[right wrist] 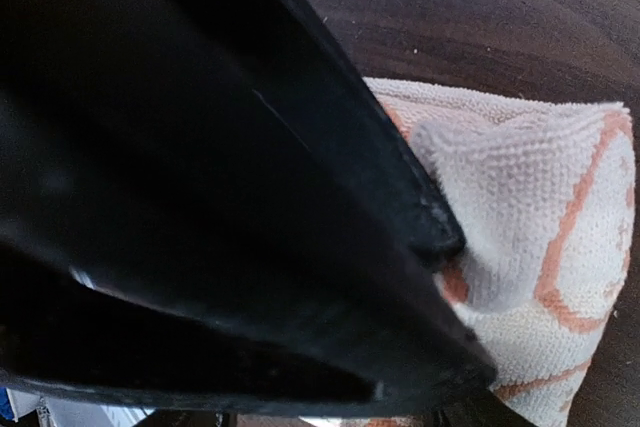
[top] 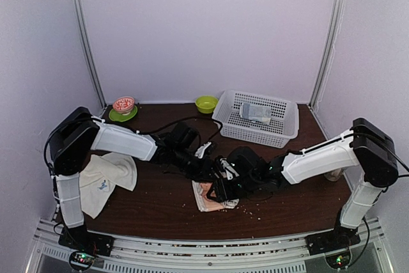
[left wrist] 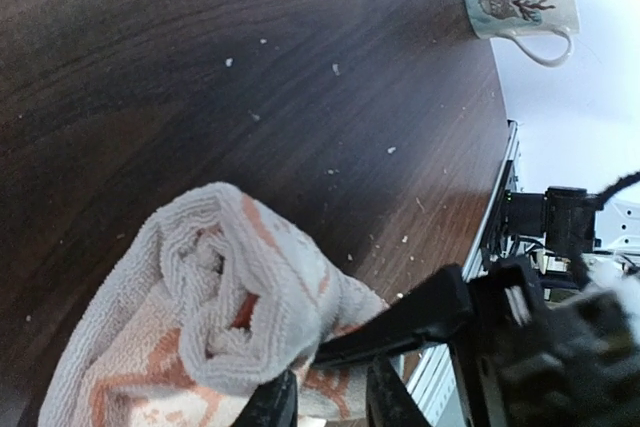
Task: Roll the towels
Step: Roll the towel at the center of the board.
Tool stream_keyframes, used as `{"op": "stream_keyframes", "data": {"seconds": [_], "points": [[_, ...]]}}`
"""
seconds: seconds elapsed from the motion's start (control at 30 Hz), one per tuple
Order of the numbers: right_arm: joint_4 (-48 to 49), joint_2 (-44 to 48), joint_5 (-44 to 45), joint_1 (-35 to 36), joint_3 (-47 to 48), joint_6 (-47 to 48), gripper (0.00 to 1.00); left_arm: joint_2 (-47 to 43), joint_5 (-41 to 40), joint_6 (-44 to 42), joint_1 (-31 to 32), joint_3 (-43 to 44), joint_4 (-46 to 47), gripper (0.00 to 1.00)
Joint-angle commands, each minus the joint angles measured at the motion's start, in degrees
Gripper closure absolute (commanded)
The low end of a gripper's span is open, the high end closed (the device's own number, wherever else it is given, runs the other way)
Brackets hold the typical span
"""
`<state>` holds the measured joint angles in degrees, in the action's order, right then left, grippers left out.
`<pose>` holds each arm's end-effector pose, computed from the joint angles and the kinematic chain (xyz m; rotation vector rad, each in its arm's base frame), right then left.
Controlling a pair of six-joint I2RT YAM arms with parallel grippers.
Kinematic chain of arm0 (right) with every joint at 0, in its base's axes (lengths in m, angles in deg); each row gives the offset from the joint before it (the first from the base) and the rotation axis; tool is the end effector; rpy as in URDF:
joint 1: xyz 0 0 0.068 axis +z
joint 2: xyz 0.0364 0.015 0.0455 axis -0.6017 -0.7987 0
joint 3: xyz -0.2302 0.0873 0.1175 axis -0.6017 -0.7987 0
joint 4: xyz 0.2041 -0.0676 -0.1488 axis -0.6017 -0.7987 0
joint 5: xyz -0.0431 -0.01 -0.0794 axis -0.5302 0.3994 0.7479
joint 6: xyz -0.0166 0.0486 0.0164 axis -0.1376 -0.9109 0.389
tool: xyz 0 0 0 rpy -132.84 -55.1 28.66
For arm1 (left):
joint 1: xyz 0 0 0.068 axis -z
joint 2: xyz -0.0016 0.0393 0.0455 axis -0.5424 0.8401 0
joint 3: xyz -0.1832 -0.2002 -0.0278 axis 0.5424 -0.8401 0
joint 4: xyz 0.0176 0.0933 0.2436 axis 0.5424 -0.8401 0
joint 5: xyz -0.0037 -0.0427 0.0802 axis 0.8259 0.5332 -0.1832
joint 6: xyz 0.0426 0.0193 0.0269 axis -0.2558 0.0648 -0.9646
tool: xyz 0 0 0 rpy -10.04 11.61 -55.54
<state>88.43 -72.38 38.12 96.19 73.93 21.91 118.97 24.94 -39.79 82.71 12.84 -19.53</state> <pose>0.1657 0.2970 0.1502 -0.5706 2.6391 1.0282 0.2481 -0.3267 0.1519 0.4367 2.7220 -1.4121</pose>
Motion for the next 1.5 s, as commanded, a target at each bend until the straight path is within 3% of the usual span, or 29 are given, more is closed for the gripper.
{"op": "stream_keyframes", "data": {"seconds": [0.0, 0.37, 0.63, 0.8, 1.2, 1.47], "points": [[-2.52, -0.16, 0.34, -0.09, -0.08, 0.74, 0.36, 4.2, 1.34, 1.75, -0.54, 1.94, 3.6, 0.76], [-9.88, 5.61, 3.06, -0.05, 2.24, 3.48, 0.34, 6.07, -4.26, 1.31, -1.92, -0.48, -3.16, 0.85], [-16.01, 12.3, 11.44, -1.9, 0.23, 1.76, 0.36, 8.2, -4.47, 1.27, -2.05, -0.38, -4.1, 0.87], [-19.45, 9.3, 12.24, -3.03, 0.66, 0.52, 0.42, 7.75, -4.25, 1.2, -2.05, -0.76, -4.05, 0.87], [-27.78, 4.49, 14.9, 2.35, 2.57, 4.6, 0.42, 6.0, -4.91, 0.89, -2.05, -1.09, -4.84, 0.86], [-31.5, 0.81, 17.45, 3.97, 4.65, 5.72, 0.42, 0.3, -3.86, -0.69, -2.05, -3.34, -6.29, 0.66]]}}
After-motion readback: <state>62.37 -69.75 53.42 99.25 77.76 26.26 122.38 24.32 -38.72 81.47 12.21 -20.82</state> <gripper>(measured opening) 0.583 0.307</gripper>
